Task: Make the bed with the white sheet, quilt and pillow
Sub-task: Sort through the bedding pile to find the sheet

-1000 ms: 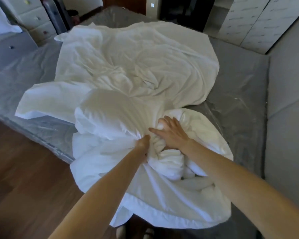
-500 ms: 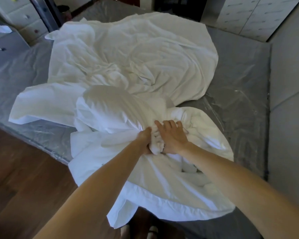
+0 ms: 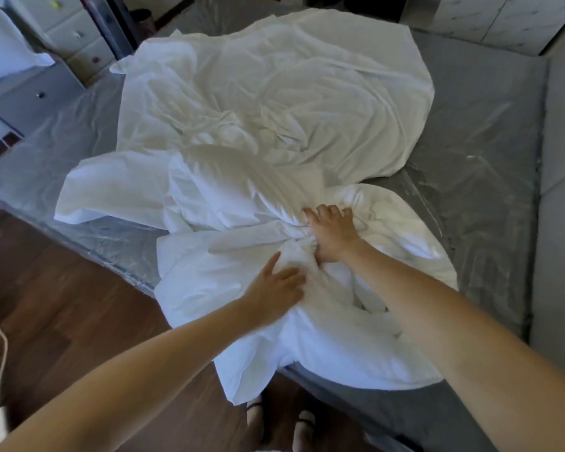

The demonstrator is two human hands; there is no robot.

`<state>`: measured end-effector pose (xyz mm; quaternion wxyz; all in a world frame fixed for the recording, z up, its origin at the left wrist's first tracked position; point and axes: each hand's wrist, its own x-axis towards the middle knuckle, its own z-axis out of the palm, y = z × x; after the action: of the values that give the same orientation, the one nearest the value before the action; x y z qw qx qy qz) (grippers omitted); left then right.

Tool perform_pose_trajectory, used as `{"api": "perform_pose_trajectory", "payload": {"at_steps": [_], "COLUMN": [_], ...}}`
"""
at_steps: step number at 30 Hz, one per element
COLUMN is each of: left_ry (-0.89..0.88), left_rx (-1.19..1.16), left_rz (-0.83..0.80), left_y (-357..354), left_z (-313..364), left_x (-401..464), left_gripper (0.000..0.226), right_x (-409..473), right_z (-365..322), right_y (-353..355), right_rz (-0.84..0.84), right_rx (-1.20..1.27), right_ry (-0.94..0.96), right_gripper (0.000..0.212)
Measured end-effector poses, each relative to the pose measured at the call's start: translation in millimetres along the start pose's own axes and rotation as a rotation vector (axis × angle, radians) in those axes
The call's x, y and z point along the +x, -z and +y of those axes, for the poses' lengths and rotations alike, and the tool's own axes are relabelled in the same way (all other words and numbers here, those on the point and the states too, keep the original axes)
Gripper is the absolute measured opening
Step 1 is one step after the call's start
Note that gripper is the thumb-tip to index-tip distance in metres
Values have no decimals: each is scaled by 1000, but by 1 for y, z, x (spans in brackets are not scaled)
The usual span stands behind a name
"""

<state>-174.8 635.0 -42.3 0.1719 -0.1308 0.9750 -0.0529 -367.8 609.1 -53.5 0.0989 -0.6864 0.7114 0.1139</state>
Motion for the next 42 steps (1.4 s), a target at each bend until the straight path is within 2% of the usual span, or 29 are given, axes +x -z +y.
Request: {"api": "perform_pose_trajectory", "payload": {"at_steps": [2,4,6,10,11,12,13,15,16,18,21,23,25,27,30,32,37,42], "left_ry": [74,210,334,554,573,575,571,559,551,540,569,581,623,653,721,759,714,711], "left_rx": [-12,12,50,-183,-243,-287,-319,-350,-354,-387,-477,-376,-244,-220,-384,-502,-601,-710], "left_rz": [155,216,222,-96,-165,-218,-240,-245,-250,-316,-510,-512,-416,-321,-175,-74,-16,-61], "left_y": [19,45,62,46,38,31,26,23,24,27,25,8,-6,-18,-31,-38,-31,-24], "left_z": [-19,-43,-67,-86,-87,-88,-88,-92,-93,-97,-91,-74,-58,-54,-64,-67,-58,-61], "left_x": [22,44,66,88,90,92,92,92,90,84,68,60,59,68,73,70,61,70], "left_gripper": [20,14,24,72,82,88,89,85,80,88,136,145,134,110,55,33,31,35], "right_x": [0,2,2,-3,-6,-8,-6,-14,-22,-31,-18,-13,-9,0,4,-2,-21,-7], "right_z": [2,8,14,32,37,40,42,24,12,-4,1,2,-9,-23,-38,-39,-30,-5], "right_y": [9,18,27,30,29,26,19,2,-5,-6,-10,-8,-10,-15,-20,-26,-28,-38], "right_rz": [-80,-182,-215,-346,-385,-431,-470,-439,-360,-221,-148,-87,-32,-7,60,110,-70,-65], "right_rx": [40,103,130,368,497,474,486,227,118,67,102,96,88,80,154,215,458,707], "right_ry": [3,-4,29,29,-9,-31,-54,34,73,53,71,71,23,-89,-265,-372,-522,-470], "right_gripper": [89,68,52,46,50,62,84,135,147,152,149,147,142,138,130,124,124,86]}}
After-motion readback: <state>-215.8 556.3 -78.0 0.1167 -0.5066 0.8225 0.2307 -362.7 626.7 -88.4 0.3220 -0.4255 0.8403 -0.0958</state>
